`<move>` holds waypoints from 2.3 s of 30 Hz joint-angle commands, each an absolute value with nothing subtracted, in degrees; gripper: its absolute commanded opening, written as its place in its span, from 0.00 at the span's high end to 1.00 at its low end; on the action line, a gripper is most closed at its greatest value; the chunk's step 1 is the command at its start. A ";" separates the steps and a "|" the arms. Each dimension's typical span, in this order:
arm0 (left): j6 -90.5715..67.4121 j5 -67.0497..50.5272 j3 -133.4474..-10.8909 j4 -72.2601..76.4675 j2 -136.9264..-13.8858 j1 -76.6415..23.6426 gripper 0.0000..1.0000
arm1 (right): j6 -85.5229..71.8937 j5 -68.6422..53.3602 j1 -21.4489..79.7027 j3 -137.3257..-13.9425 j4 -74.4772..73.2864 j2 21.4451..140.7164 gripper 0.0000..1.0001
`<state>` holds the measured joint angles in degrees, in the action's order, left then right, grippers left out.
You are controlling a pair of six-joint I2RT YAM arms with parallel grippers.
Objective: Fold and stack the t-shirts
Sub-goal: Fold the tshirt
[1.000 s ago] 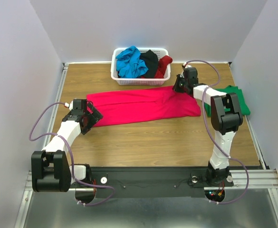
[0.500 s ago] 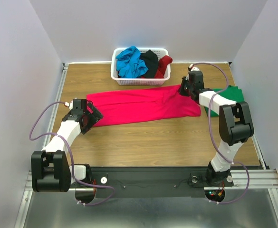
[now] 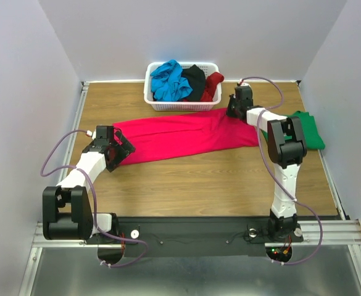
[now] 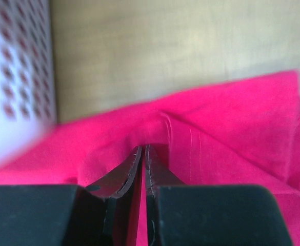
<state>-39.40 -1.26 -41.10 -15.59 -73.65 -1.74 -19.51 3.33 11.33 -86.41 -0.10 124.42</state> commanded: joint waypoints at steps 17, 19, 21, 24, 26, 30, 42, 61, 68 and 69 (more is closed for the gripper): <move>-35.77 -6.33 -61.51 -9.06 -92.01 -2.11 0.02 | -26.80 3.09 11.34 -66.11 1.41 103.11 0.00; -35.68 -6.06 -64.41 -8.44 -97.00 -3.07 0.02 | -27.33 0.54 11.34 -63.11 1.49 102.74 0.00; -35.60 -7.64 -65.65 -8.70 -100.36 -3.60 0.02 | -27.25 0.26 11.34 -62.49 1.41 104.14 0.00; -36.38 -8.36 -64.08 -8.10 -103.80 -6.48 0.01 | -26.28 -1.76 11.34 -63.45 1.49 107.03 0.00; -37.61 -6.86 -60.14 -7.04 -103.54 -8.17 0.02 | -25.67 -1.76 11.34 -65.73 1.41 108.62 0.00; -39.81 -6.16 -53.10 -6.33 -101.35 -13.43 0.02 | -24.87 -1.06 11.34 -70.22 1.32 112.84 0.00; -64.67 -8.69 -22.52 -4.40 -77.36 -33.82 0.02 | -16.09 0.88 10.38 -84.54 1.14 125.85 0.00; -80.15 16.68 -36.19 -35.39 -52.11 -53.00 0.02 | -13.36 -15.72 7.21 -83.96 0.18 109.01 0.00; -73.14 16.10 -30.87 -34.56 -51.25 -41.85 0.02 | -14.86 -11.18 19.13 -65.94 -6.49 82.03 0.00; -71.04 13.73 -29.63 -31.76 -50.98 -38.09 0.02 | -15.29 -8.29 25.69 -60.96 -7.90 76.09 0.00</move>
<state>-77.19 13.80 -34.06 -30.89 -52.16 -45.19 -15.31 -13.15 11.05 -70.06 -3.07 89.47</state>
